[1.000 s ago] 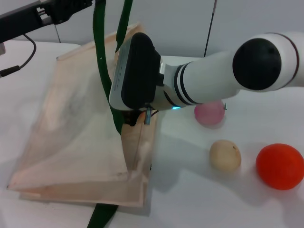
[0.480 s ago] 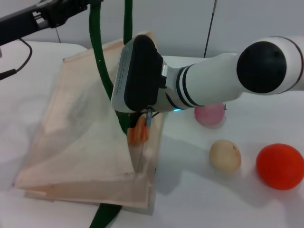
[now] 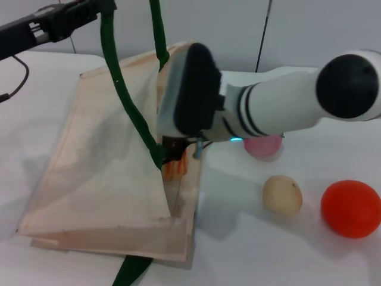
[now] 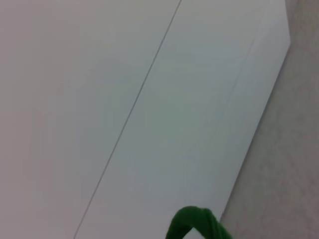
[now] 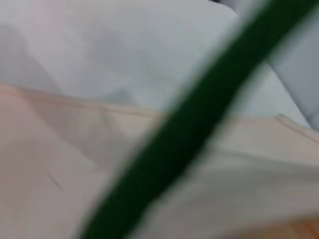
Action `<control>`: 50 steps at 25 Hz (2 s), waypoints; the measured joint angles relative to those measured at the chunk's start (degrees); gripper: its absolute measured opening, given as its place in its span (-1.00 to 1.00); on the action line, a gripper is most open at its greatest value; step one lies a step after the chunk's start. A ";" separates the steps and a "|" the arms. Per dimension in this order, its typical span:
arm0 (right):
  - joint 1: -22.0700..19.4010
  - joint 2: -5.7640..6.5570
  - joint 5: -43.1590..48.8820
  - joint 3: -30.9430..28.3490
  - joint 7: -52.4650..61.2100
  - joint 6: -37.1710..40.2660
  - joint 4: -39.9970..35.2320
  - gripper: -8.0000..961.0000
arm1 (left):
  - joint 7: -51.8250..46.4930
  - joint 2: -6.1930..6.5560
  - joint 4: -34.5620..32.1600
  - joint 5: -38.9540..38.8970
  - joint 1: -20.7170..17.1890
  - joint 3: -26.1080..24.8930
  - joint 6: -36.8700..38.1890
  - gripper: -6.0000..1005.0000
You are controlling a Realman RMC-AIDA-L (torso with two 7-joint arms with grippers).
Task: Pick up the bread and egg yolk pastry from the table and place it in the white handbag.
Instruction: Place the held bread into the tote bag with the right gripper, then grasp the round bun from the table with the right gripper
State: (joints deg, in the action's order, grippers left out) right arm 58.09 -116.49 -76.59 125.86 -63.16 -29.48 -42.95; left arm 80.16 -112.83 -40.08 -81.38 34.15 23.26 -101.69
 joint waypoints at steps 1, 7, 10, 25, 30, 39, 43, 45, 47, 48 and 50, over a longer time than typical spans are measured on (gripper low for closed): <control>-0.52 0.14 0.27 -0.88 -0.12 -0.24 0.08 0.84 | 0.00 0.04 0.00 0.00 -0.15 -0.01 0.00 -0.72; -4.94 0.57 7.60 -10.79 -0.20 -4.09 -0.30 0.83 | 0.01 0.17 0.00 0.00 -0.89 -0.04 0.53 -0.72; -7.77 0.56 12.80 -16.83 -0.22 -6.81 -1.57 0.83 | 0.07 0.20 0.00 0.06 -1.09 -0.05 0.95 -0.72; -21.84 0.57 26.08 -38.16 -0.29 -27.19 -18.84 0.80 | 0.09 0.63 0.00 0.29 -2.13 -0.05 1.41 -0.72; -23.65 0.63 27.30 -45.47 -0.38 -40.62 -22.90 0.79 | 0.09 0.77 0.00 0.28 -2.47 -0.05 1.40 -0.72; -24.92 0.28 31.17 -48.94 0.15 -49.83 -21.90 0.77 | 0.09 0.86 0.00 -0.10 -2.70 -0.13 1.55 -0.73; -24.32 0.29 31.25 -48.36 0.01 -50.24 -19.29 0.77 | 0.12 0.88 0.46 -0.05 -2.67 -0.15 2.12 -0.73; -23.35 0.30 31.28 -47.74 -0.16 -50.32 -17.01 0.76 | 0.43 1.02 1.26 0.04 -2.52 -0.14 2.20 -0.73; -21.93 0.27 31.34 -46.72 -0.24 -50.20 -14.33 0.76 | 0.75 1.29 1.96 0.04 -2.41 -0.14 2.25 -0.73; -21.35 0.27 31.32 -46.29 -0.25 -50.03 -13.35 0.76 | 0.89 1.44 2.37 0.02 -2.38 -0.15 2.26 -0.73; -20.50 0.24 31.17 -45.70 -0.26 -49.63 -12.01 0.75 | 1.13 1.58 2.81 -0.03 -2.33 -0.15 2.28 -0.73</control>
State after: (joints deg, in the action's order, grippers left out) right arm 37.59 -116.25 -45.42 80.16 -63.43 -79.11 -54.96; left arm 81.29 -111.25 -37.26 -81.41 31.82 23.11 -99.40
